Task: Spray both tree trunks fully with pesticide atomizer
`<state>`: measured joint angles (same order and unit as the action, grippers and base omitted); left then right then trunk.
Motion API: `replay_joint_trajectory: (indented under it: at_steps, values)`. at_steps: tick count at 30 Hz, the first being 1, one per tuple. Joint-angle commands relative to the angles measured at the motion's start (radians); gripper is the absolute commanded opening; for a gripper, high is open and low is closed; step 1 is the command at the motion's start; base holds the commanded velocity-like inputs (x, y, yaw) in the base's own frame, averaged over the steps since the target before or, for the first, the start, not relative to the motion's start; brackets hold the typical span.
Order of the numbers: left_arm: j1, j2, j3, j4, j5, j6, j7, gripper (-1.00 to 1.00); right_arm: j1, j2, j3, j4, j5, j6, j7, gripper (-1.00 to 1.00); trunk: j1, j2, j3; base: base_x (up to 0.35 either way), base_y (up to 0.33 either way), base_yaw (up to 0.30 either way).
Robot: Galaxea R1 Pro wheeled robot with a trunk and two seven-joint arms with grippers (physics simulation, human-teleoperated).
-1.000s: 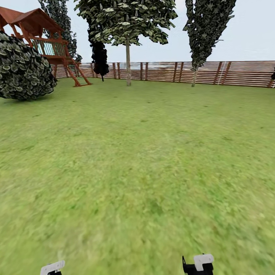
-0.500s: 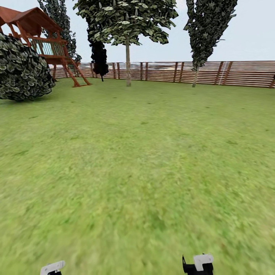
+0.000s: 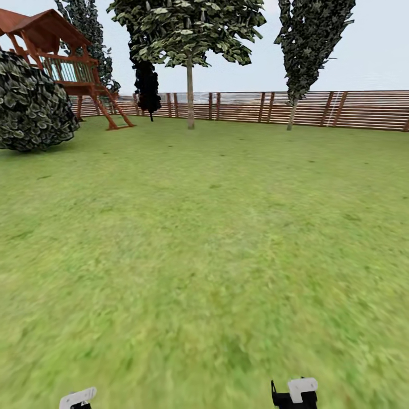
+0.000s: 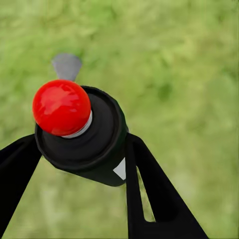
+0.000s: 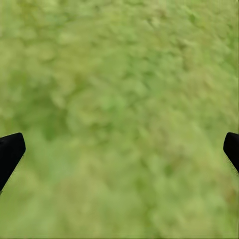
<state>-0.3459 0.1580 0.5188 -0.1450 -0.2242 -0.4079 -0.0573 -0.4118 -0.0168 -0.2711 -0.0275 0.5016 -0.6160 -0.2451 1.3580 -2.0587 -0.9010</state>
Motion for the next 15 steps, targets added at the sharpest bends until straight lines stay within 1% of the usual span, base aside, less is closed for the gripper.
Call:
replay_joint_trajectory:
  at_steps: [1,15]
  values:
    - [-0.001,0.000,0.009,0.001,-0.006,-0.003,-0.006,-1.00,-0.001,0.000,-0.005,0.001,0.011,-0.002,-0.006,1.00,0.000,0.000,-0.001,0.338,0.000,0.000]
    - [-0.001,0.000,0.010,0.001,-0.006,-0.003,-0.006,-1.00,-0.001,0.000,-0.004,0.001,0.011,-0.002,-0.006,1.00,0.000,0.000,-0.001,0.338,0.000,0.000]
